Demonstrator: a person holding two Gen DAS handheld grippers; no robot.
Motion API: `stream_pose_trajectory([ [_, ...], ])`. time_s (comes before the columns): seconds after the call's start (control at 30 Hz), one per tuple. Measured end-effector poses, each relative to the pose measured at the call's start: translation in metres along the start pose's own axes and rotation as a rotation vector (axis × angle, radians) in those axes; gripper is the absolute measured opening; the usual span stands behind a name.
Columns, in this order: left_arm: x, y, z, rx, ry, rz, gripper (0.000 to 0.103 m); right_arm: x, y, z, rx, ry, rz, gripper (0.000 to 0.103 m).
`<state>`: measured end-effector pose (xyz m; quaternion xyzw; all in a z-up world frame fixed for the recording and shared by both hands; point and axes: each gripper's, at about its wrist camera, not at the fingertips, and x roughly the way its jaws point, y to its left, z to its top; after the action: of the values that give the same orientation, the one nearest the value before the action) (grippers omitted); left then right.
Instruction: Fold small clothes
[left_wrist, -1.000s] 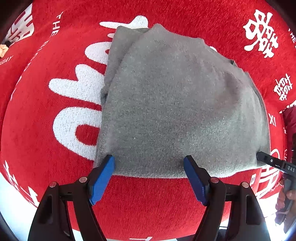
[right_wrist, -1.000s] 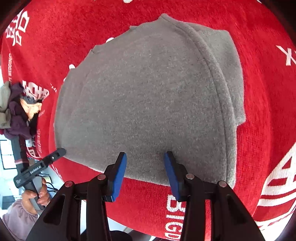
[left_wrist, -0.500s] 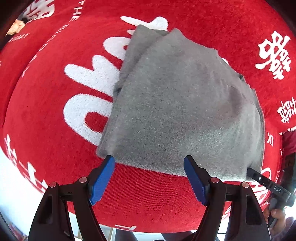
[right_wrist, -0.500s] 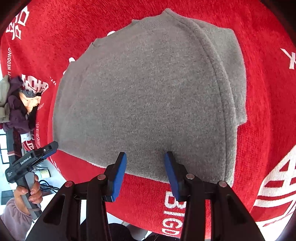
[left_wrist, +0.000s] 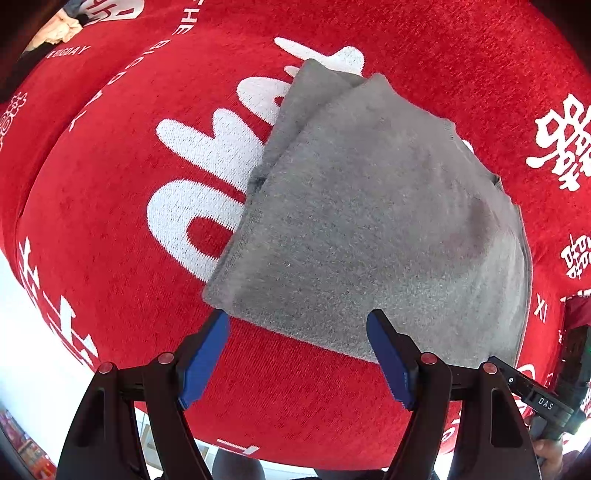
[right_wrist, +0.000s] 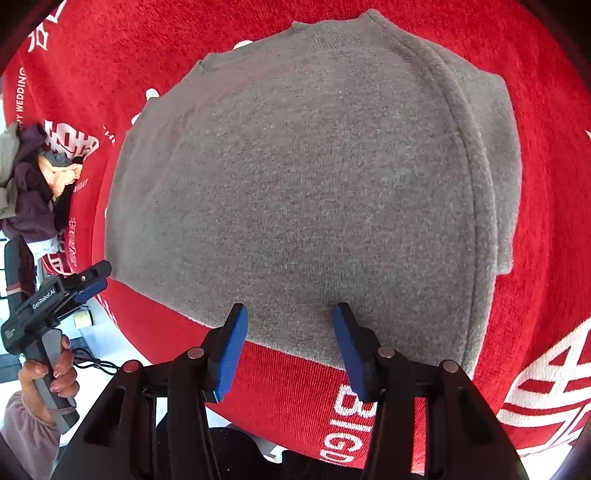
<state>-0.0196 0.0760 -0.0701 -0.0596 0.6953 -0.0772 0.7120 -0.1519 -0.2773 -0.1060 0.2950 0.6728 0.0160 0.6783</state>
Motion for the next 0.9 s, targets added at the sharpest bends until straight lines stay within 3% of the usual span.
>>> stream_pose_trajectory([
  [0.6, 0.001, 0.012, 0.003, 0.146, 0.026, -0.035, 0.078, 0.002, 0.047, -0.02, 0.091, -0.07, -0.032, 0.054],
  [0.8, -0.005, 0.03, 0.005, 0.127, 0.012, -0.143, 0.078, 0.019, 0.076, -0.026, 0.082, -0.046, -0.012, 0.056],
  [0.9, -0.005, 0.04, 0.006, 0.112, 0.042, -0.203, 0.078, 0.025, 0.088, -0.027, 0.064, -0.036, 0.006, 0.057],
])
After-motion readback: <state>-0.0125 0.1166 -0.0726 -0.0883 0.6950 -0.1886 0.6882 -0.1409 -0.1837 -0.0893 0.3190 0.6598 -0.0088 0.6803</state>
